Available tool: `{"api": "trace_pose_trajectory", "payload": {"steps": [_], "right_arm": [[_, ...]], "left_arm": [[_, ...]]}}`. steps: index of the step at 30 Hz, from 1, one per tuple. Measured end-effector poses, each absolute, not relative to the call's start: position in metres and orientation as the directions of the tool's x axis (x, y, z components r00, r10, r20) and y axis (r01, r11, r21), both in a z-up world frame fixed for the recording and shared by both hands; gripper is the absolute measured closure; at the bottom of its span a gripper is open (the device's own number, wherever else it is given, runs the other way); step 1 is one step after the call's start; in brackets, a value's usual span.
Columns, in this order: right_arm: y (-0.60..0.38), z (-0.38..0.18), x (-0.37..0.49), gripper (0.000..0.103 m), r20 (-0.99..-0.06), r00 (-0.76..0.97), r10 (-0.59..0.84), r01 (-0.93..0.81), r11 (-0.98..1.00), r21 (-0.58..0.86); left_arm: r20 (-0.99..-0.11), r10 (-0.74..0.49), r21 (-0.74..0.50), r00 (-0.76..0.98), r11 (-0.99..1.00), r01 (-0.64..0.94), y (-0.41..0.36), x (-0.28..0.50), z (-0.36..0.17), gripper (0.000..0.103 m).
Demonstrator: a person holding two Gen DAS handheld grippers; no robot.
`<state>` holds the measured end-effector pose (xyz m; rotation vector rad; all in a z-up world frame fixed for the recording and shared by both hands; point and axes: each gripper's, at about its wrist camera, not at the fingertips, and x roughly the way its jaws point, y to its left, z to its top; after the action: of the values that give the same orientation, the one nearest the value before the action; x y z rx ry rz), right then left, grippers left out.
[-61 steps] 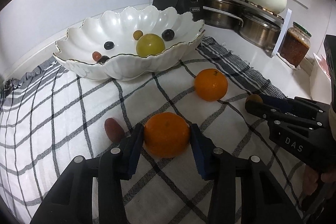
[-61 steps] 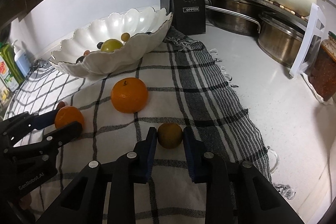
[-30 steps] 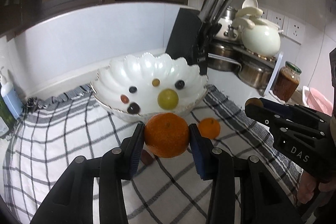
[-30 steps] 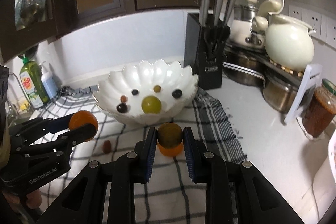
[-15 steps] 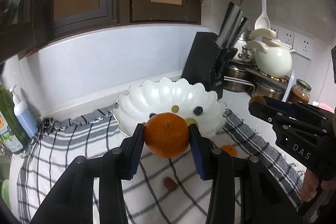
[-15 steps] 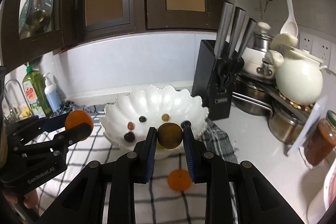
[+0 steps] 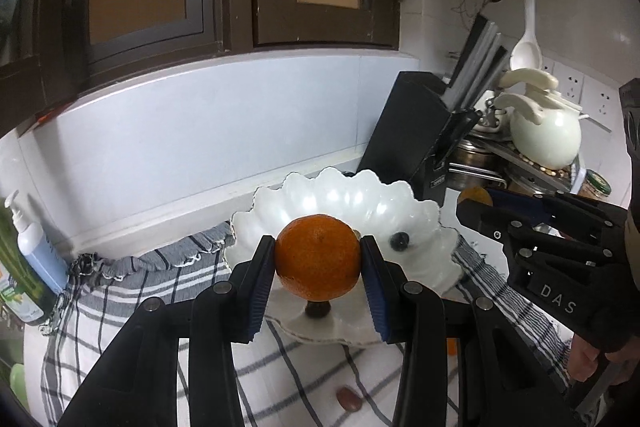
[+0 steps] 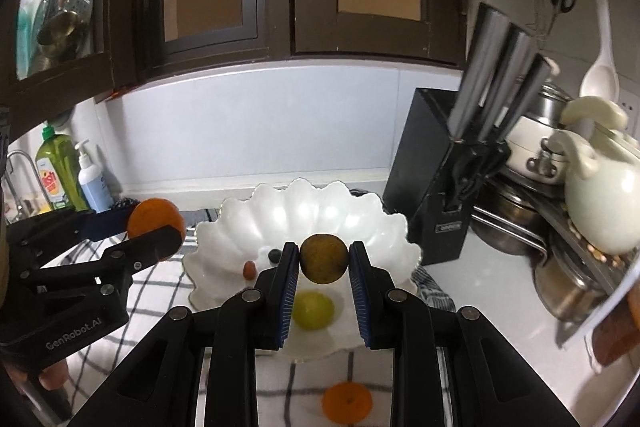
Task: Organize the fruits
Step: 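Carry the orange in the left tool and the brown fruit in the right tool over the bowl, then open the left tool to drop the orange while the right tool releases the brown fruit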
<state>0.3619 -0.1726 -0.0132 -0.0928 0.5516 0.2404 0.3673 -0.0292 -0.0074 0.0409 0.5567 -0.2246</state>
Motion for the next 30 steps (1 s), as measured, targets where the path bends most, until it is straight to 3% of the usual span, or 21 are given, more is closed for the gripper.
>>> {"api": "trace_pose_trajectory", "payload": {"steps": [12,30], "right_arm": [[-0.164,-0.030,0.428,0.076,-0.607,0.777,0.163,-0.244,0.968,-0.052],[-0.160,-0.089,0.529,0.076,-0.796,0.600,0.080,-0.238,0.968,-0.082]], "left_arm": [[-0.616,-0.205,-0.039,0.761,0.972,0.231,-0.032,0.434,-0.025,0.061],[-0.786,-0.187,-0.040,0.590,0.967,0.252,-0.050,0.530,-0.082,0.061]]}}
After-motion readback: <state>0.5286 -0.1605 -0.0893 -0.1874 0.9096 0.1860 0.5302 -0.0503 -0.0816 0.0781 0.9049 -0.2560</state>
